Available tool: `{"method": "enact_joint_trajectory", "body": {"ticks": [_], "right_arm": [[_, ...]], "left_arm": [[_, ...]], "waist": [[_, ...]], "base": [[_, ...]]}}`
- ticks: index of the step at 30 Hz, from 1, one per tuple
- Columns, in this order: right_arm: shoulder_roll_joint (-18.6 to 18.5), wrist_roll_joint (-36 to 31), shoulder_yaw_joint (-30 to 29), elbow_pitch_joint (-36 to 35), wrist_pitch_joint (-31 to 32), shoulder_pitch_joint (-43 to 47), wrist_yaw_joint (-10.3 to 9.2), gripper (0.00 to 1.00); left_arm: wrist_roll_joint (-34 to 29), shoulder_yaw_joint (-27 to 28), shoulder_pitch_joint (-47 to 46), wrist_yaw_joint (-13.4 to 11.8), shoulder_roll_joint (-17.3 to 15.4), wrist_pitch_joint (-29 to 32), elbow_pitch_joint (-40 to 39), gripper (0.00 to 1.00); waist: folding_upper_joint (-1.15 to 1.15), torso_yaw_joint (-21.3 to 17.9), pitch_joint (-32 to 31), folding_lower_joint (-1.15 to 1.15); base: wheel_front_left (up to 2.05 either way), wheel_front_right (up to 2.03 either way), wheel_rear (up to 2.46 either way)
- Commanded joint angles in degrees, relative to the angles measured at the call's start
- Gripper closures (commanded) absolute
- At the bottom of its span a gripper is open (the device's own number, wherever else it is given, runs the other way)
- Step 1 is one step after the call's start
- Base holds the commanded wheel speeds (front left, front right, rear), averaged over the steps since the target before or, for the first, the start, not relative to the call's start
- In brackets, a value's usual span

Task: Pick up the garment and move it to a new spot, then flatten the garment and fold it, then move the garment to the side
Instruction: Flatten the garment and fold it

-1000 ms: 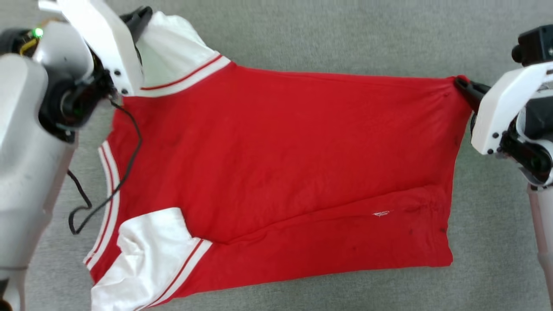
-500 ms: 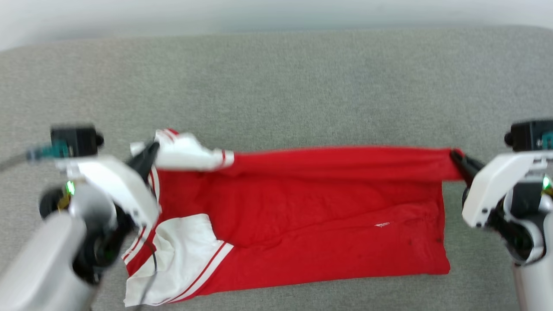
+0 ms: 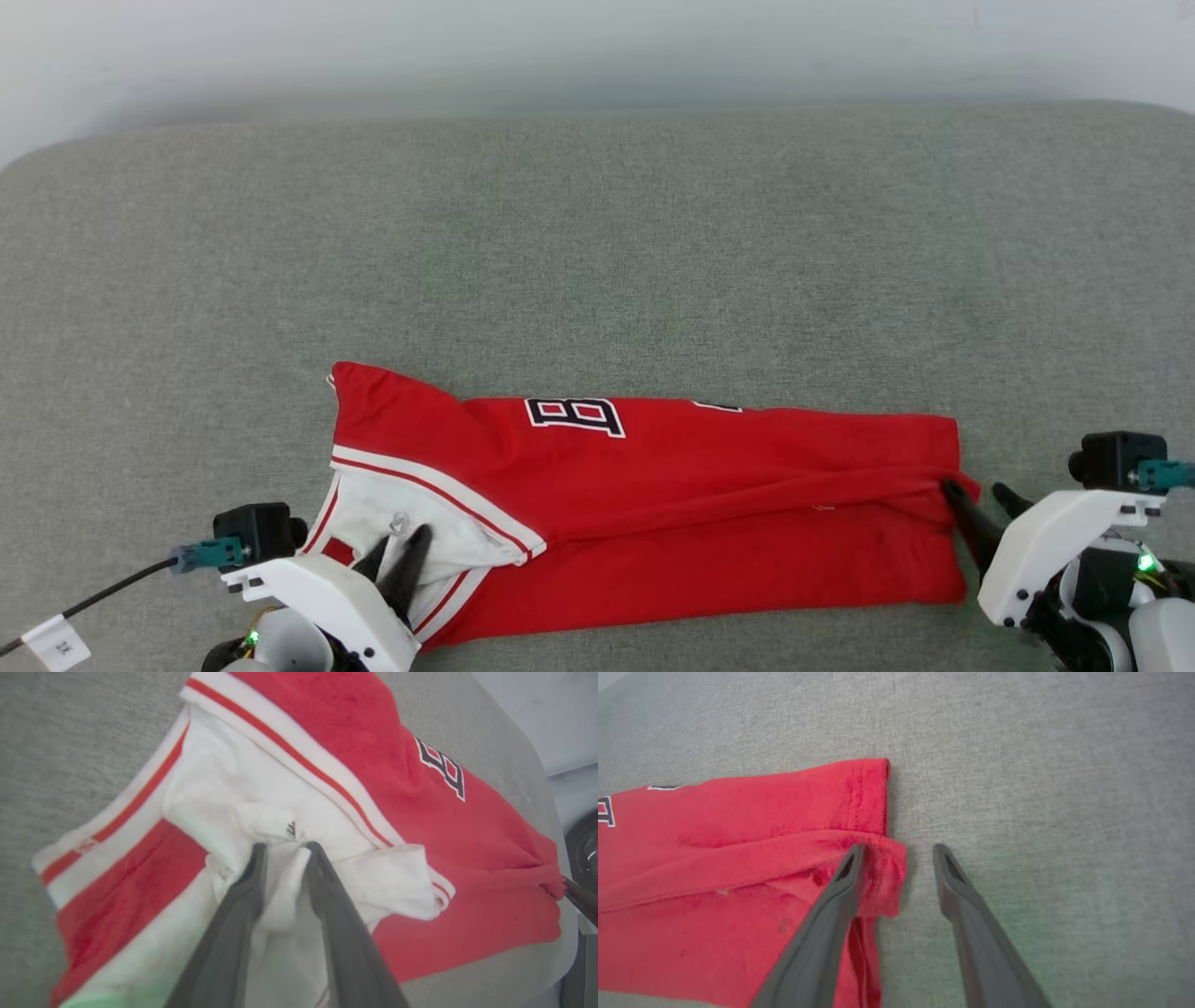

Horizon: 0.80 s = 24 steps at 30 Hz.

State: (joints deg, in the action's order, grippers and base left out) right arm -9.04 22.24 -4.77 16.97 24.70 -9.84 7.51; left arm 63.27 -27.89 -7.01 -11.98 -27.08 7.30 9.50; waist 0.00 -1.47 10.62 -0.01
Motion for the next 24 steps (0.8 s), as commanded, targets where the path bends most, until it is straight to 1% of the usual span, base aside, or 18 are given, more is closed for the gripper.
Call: {"method": "enact_joint_trajectory", "body": {"ticks": [1,5,9,13,16,19,23,24], "right_arm": [[-0.1,0.1,0.3,0.3,-1.6,1.1,-0.05,0.0],[-0.7,1.5,0.8,-1.5,-4.2,2.5,-0.05,0.0],[-1.9,2.3,0.1,-6.0,-3.4,3.8,-0.05,0.0],[-3.2,2.0,-1.3,-10.0,1.9,4.2,-0.05,0.0],[-4.1,1.9,-2.6,-11.5,7.2,3.5,-0.05,0.0],[-4.1,2.3,-3.4,-12.5,13.2,2.4,-0.05,0.0],[-4.7,1.3,-3.5,-12.7,20.2,1.5,-0.05,0.0],[-4.3,1.4,-3.8,-12.7,21.3,1.2,-0.05,0.0]], "left_arm": [[-0.5,-0.4,1.1,0.3,0.5,-0.9,1.9,0.0],[-3.4,-0.1,-0.3,1.3,1.0,-6.2,2.9,0.0],[-7.9,0.2,-2.0,-0.6,1.2,-12.0,0.8,0.0],[-12.8,0.2,-2.9,-3.3,0.2,-16.7,-2.7,0.0],[-16.7,0.5,-3.8,-5.6,-0.1,-19.7,-5.5,0.0],[-20.7,1.2,-4.0,-7.8,-0.5,-21.4,-8.3,0.0],[-25.8,1.8,-4.6,-9.1,-0.4,-22.2,-12.1,0.0],[-26.9,1.8,-4.7,-9.2,-0.4,-22.3,-13.0,0.0]], "waist": [[0.0,-0.1,-0.6,0.01],[0.0,-0.2,-2.1,0.01],[0.0,-0.4,-4.0,0.01],[0.0,-0.7,-5.6,0.01],[0.0,-0.6,-6.2,0.01],[0.0,-0.3,-5.8,0.01],[0.0,1.2,-3.7,0.01],[0.0,1.8,-3.0,0.01]], "base": [[0.0,0.0,0.0],[0.0,0.0,0.0],[0.0,0.0,0.0],[0.0,0.0,0.0],[0.0,0.0,0.0],[0.0,0.0,0.0],[0.0,0.0,0.0],[0.0,0.0,0.0]]}}
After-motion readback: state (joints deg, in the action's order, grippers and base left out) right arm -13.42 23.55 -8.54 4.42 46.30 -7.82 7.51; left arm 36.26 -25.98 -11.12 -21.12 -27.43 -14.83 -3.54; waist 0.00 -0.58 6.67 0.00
